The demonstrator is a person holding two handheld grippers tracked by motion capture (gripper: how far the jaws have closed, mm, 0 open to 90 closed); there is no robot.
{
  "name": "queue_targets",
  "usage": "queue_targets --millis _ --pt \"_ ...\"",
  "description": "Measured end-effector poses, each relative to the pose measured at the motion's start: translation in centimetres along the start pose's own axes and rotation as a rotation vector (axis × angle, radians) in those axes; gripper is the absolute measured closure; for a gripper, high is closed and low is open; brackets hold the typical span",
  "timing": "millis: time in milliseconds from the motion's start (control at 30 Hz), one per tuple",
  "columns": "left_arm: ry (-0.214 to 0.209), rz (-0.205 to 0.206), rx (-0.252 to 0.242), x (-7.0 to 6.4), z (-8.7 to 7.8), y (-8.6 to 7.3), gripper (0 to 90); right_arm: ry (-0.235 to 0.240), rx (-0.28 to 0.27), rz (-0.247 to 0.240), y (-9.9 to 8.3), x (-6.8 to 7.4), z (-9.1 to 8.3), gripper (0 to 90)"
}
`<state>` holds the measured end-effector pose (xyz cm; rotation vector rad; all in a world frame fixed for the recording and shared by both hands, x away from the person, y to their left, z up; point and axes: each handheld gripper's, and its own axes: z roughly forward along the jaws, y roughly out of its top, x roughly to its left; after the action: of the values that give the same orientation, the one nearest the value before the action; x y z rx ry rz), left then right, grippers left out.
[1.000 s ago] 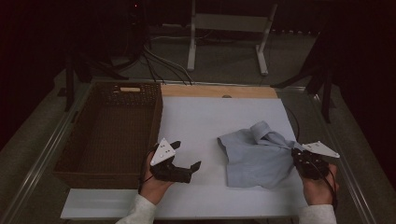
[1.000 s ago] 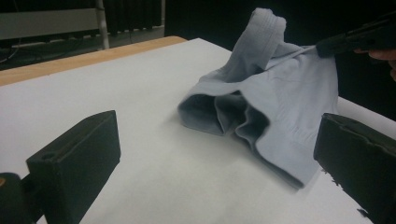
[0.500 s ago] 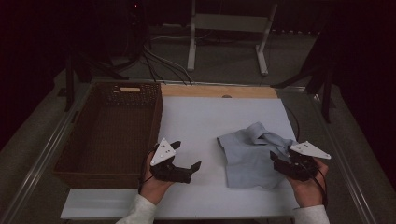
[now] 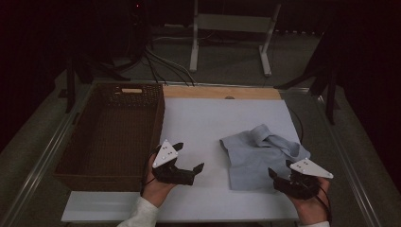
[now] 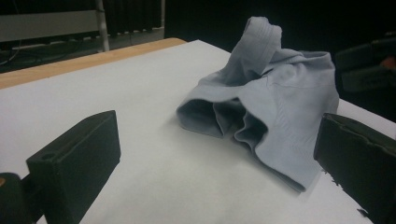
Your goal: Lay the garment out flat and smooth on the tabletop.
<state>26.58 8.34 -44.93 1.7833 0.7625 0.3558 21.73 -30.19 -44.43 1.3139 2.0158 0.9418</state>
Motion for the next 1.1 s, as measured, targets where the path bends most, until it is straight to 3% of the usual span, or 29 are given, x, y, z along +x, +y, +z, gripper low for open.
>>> queue_targets --millis 500,1100 --pt "0.001 -0.005 -0.002 0.1 -0.1 0.0 1.1 0.047 0.061 -0.026 -1.7 1.2 1.4 32.4" --pt "0.0 -0.008 -0.004 0.1 -0.1 0.0 1.1 0.088 0.122 -0.034 -2.9 1.2 2.6 34.3"
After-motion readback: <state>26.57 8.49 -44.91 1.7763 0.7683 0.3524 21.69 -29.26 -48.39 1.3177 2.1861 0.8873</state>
